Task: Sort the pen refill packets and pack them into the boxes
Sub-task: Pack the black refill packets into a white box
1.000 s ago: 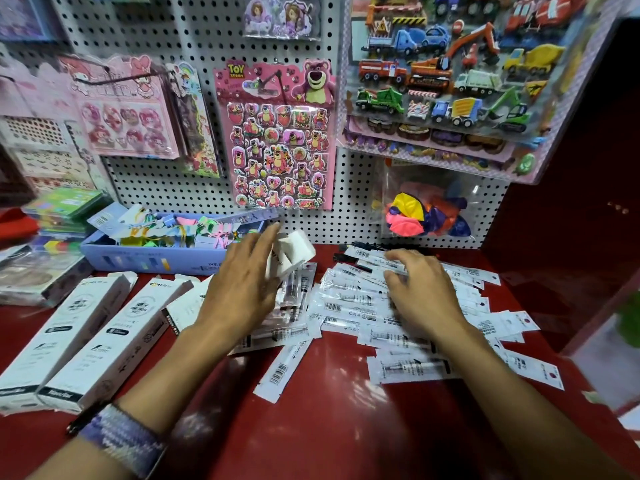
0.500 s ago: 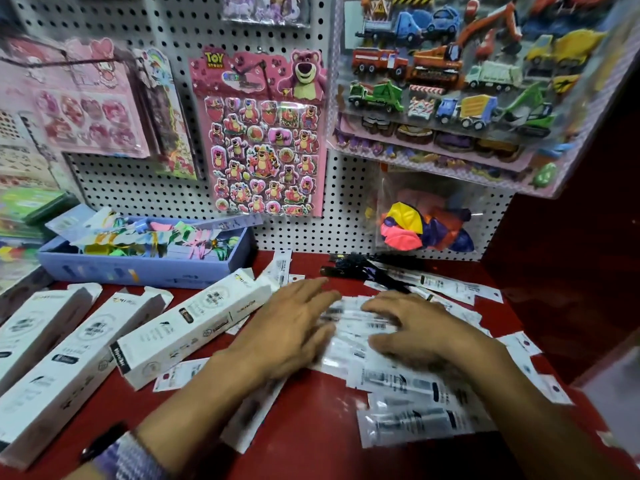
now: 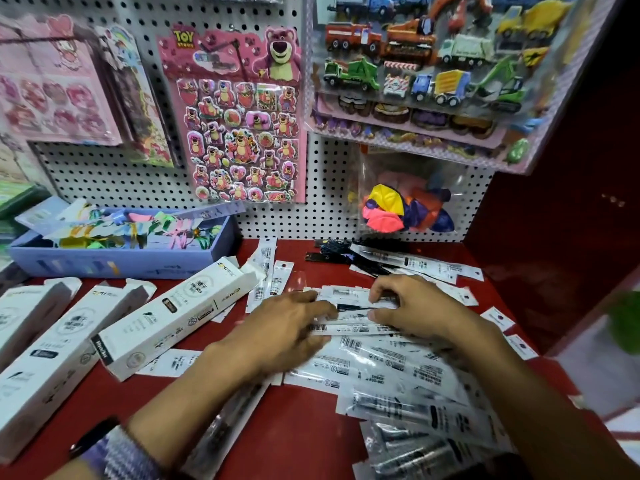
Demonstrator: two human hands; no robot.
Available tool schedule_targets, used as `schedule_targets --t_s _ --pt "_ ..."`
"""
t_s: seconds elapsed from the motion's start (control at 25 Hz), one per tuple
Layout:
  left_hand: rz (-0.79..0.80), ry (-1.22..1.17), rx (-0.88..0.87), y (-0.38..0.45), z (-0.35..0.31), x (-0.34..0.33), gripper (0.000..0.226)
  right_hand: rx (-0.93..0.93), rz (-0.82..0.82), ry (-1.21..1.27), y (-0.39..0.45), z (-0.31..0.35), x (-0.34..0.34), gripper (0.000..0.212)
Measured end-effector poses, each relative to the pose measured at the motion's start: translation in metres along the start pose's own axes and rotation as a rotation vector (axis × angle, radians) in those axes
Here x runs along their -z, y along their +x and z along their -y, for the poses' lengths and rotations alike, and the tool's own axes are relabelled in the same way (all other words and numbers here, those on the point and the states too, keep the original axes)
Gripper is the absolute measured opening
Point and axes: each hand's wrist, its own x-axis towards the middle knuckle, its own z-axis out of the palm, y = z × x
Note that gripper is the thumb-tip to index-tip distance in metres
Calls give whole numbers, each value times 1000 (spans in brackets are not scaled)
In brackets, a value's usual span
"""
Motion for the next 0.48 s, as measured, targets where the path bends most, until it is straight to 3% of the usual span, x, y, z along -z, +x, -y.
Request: schedule_targets --t_s 0.16,0.24,0.4,0.48 --pt "127 45 79 -3 2 -1 60 -16 -76 -200 -3 1 -1 28" --pt "163 5 106 -3 3 -1 64 80 -146 -70 -3 6 -1 20" --pt "-31 -67 197 -2 12 -3 42 133 34 23 -2 12 -3 17" --pt "-141 18 228 -1 15 -6 32 115 15 6 -2 11 -3 15"
